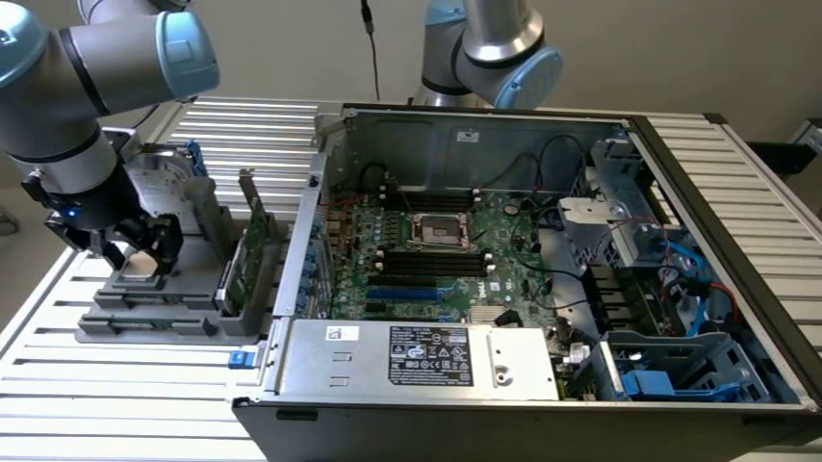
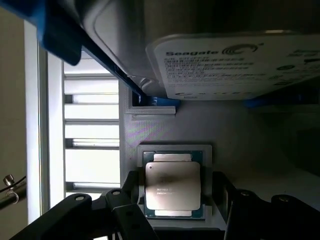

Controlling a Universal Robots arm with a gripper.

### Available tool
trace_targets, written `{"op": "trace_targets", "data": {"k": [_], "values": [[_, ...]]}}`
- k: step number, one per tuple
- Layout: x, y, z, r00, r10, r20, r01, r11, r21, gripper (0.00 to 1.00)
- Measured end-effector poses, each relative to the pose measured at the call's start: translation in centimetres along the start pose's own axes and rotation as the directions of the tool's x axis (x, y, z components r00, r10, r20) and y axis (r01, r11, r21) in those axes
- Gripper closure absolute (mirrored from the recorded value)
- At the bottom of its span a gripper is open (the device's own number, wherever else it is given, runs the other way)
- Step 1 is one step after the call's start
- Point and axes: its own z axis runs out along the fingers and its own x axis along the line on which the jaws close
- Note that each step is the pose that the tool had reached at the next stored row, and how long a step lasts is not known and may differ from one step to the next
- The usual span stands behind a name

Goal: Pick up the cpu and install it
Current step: 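Pick up the cpu and move it towards the insertion slot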

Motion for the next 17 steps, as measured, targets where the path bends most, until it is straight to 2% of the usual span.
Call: {"op": "trace_targets", "data": {"k": [17], "values": [[0.11, -0.15, -0.01, 0.9999, 0.014, 0.0003, -0.014, 0.9999, -0.0019, 0.3]]}}
